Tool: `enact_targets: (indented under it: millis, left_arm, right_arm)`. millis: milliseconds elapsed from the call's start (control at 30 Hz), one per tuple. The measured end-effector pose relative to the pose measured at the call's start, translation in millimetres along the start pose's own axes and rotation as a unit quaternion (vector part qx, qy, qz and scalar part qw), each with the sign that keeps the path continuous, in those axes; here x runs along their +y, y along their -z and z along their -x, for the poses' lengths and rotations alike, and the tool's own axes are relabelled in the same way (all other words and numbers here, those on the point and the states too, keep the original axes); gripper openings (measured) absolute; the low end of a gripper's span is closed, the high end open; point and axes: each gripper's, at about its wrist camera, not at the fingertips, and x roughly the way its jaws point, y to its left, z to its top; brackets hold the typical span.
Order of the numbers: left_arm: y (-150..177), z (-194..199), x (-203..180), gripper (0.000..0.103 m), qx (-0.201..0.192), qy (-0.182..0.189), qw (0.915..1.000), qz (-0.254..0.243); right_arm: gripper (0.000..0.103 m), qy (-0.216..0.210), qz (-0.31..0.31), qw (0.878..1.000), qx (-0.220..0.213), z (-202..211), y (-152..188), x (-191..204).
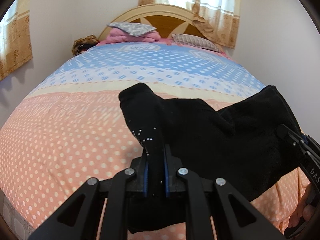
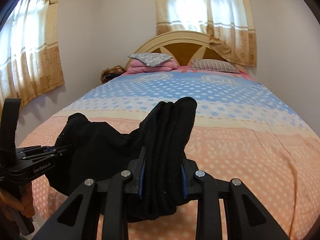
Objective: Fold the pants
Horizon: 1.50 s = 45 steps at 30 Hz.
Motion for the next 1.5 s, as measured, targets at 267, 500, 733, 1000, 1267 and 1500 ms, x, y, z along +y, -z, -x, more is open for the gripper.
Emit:
enact_targets:
  millis: [267, 500, 733, 1000, 1267, 1500]
  left_arm:
    - [13, -8, 38, 0.012, 0.018, -0.005, 0.9992, 0.035]
    - [4, -15, 52, 0.012, 0.021, -0.027, 0.9989, 0.031]
    - [-14, -21, 63, 0.012, 0.008, -0.037, 0.9990, 0.024]
    - [-45, -40, 76, 0.012, -0.013, -0.060, 0.9978, 0.025]
    - [-80, -69, 86, 0.013, -0.026, -0.098, 0.9948, 0.006]
    - [-99, -111, 93, 0.013, -0.004, -0.120, 0.9928, 0.000]
  right_arm:
    - [0.029, -0.023, 0.014, 0.999, 0.022, -26, 0, 29]
    - [0.028, -0.041, 0.022, 0.998, 0.034, -49, -3, 48]
    - [0.029, -0.047, 0.019, 0.998, 0.024, -63, -16, 56]
    - [0.029, -0.053, 0.017, 0.998, 0.007, -88, -36, 65]
    - [0.029, -0.051, 0.011, 0.998, -0.018, -143, -73, 72]
    - [0.029, -0.048, -0.019, 0.999, 0.010, -209, -84, 65]
